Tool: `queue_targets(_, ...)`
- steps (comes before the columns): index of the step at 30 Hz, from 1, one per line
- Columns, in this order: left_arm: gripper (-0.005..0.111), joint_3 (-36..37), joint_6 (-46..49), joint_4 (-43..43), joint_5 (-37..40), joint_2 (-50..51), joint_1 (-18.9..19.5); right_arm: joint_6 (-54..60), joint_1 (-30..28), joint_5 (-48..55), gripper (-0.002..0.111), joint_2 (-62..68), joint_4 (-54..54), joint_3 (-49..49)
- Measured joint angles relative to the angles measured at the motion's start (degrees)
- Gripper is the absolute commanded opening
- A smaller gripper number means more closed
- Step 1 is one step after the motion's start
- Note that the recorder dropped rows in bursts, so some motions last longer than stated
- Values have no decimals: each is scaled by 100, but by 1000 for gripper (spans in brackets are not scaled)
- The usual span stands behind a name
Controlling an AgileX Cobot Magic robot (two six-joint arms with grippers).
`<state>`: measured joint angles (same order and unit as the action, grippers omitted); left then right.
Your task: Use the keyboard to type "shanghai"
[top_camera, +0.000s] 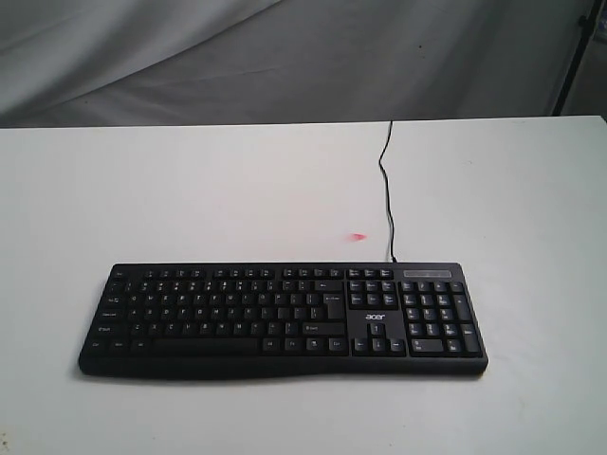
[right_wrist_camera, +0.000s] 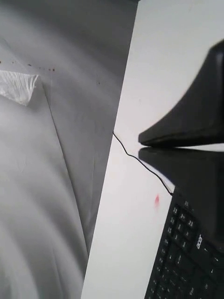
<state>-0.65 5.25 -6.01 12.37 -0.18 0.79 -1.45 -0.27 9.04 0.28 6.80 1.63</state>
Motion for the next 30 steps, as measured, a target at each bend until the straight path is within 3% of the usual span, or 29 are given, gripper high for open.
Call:
queue_targets(11, 1, 0, 0, 0, 0, 0, 0, 0, 0, -82, 0, 0, -125, -142)
queue_targets(30, 1, 0, 0, 0, 0, 0, 0, 42, 0, 681, 0, 0, -138, -142)
